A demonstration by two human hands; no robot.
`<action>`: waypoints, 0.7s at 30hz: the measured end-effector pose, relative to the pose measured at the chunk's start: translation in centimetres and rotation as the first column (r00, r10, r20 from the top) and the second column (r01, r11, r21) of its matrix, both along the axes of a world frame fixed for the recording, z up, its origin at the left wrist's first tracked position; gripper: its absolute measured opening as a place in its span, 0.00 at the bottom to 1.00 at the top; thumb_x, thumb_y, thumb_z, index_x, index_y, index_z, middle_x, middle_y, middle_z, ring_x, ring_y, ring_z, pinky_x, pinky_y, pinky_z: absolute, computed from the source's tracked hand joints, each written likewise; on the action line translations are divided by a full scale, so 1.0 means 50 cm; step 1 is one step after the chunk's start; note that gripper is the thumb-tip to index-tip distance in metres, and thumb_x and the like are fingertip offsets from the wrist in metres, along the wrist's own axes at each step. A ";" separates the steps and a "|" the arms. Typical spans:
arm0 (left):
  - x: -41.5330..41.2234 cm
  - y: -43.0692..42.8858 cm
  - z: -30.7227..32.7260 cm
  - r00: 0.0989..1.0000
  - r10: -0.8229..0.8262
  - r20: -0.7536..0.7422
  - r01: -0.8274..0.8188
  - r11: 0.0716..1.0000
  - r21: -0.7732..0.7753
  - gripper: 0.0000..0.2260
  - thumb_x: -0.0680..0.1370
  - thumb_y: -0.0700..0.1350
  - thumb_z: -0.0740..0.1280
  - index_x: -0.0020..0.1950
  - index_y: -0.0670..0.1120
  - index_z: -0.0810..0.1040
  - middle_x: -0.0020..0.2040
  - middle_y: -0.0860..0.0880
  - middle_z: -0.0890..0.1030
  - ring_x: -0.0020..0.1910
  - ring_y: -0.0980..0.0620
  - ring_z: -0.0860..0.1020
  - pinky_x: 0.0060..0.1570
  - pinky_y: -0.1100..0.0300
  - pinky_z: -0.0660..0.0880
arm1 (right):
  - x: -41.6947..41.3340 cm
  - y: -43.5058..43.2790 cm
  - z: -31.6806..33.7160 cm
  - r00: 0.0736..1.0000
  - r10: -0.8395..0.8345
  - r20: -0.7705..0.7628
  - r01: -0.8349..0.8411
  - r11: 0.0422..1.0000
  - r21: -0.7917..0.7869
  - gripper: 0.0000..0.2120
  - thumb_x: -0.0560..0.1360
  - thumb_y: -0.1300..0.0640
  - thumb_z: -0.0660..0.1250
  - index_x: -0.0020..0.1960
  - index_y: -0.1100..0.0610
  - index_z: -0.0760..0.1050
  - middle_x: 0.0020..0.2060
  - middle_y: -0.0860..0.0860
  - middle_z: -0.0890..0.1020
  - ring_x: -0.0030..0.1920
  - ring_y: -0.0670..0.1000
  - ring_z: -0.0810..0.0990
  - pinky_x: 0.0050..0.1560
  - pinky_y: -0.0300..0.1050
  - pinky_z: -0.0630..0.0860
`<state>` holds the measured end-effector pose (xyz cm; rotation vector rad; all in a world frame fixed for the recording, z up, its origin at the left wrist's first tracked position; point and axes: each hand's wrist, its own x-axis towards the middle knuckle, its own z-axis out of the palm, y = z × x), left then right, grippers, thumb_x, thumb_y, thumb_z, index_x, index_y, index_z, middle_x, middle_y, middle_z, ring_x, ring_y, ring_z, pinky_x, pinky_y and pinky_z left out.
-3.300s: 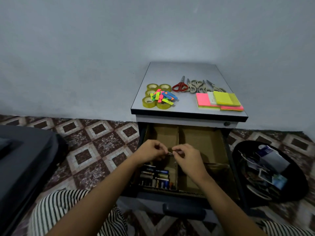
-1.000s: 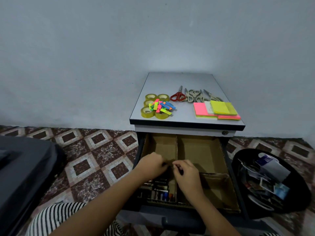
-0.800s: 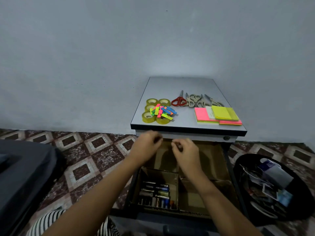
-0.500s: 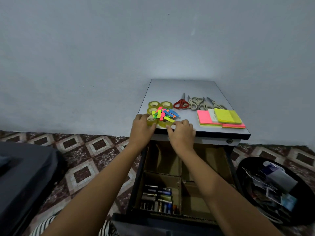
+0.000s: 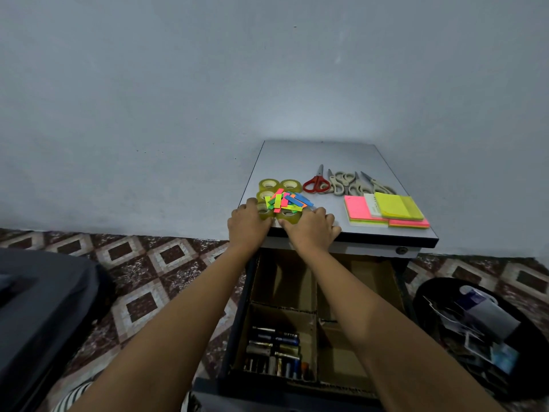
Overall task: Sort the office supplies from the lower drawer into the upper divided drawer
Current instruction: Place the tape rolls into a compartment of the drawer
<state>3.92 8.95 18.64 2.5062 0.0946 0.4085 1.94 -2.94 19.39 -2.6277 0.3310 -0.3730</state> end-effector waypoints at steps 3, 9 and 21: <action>-0.001 0.001 0.000 1.000 0.003 -0.002 -0.003 1.000 -0.013 0.21 0.75 0.53 0.67 0.62 0.42 0.71 0.57 0.40 0.77 0.57 0.40 0.73 0.52 0.50 0.70 | 0.003 -0.006 0.001 1.000 0.004 -0.012 -0.004 0.999 0.039 0.30 0.73 0.37 0.63 0.66 0.56 0.69 0.62 0.55 0.71 0.64 0.55 0.66 0.60 0.52 0.63; -0.013 0.004 0.006 0.997 -0.070 0.027 0.073 0.990 -0.121 0.25 0.74 0.50 0.69 0.68 0.43 0.67 0.61 0.40 0.73 0.60 0.41 0.71 0.58 0.48 0.71 | 0.003 -0.038 0.017 1.000 0.016 -0.008 -0.015 0.987 0.158 0.29 0.73 0.40 0.64 0.66 0.57 0.67 0.61 0.54 0.73 0.63 0.55 0.70 0.61 0.54 0.65; -0.022 0.020 0.012 0.996 -0.074 0.052 0.073 0.997 0.021 0.25 0.74 0.45 0.68 0.69 0.45 0.67 0.65 0.40 0.69 0.61 0.40 0.69 0.58 0.47 0.70 | -0.009 -0.094 0.025 0.990 0.044 0.132 -0.080 0.959 0.273 0.21 0.72 0.57 0.69 0.61 0.61 0.68 0.55 0.56 0.76 0.55 0.55 0.75 0.46 0.44 0.70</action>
